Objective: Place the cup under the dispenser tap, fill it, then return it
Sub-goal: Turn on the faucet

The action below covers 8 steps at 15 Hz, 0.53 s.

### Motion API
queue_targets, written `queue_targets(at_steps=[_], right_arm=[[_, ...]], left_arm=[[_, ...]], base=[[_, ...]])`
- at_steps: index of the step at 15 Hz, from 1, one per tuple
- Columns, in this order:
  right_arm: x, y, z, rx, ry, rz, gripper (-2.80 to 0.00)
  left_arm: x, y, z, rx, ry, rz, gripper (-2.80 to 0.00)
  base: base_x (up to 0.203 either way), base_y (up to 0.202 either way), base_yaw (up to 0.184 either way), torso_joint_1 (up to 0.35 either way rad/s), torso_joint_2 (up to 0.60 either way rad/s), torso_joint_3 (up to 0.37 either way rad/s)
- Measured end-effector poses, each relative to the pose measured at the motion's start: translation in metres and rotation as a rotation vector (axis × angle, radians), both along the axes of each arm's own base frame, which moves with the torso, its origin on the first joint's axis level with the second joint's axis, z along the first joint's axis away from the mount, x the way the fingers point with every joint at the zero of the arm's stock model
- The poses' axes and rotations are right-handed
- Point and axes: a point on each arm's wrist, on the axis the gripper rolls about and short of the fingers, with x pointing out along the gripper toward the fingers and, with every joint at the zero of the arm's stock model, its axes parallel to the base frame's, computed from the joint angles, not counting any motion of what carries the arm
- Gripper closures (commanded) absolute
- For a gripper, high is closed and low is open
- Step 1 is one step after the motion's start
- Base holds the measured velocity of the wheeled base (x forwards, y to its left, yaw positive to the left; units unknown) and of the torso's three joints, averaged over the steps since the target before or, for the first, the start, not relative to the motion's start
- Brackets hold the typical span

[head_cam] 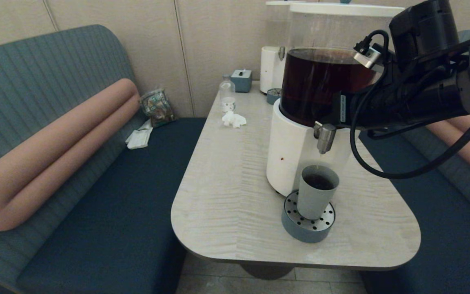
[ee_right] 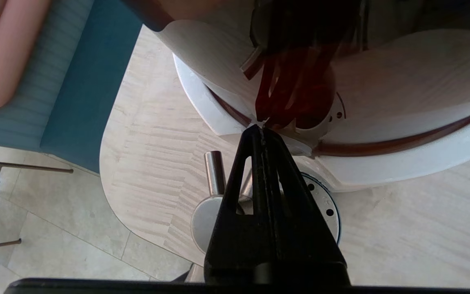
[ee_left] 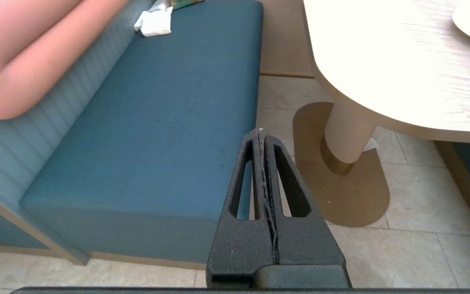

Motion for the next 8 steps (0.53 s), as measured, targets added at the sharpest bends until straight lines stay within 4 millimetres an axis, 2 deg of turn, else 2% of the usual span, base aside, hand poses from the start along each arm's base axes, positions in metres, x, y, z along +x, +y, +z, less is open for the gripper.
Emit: queue_targets(at_steps=[8], right_arm=[[-0.01, -0.013, 0.008, 0.006, -0.021, -0.03, 0.0]], left_arm=[[0.0, 0.0, 0.0, 0.0, 0.0, 0.0, 0.0]], base=[[0.0, 0.0, 0.0, 0.0, 0.0, 0.0]])
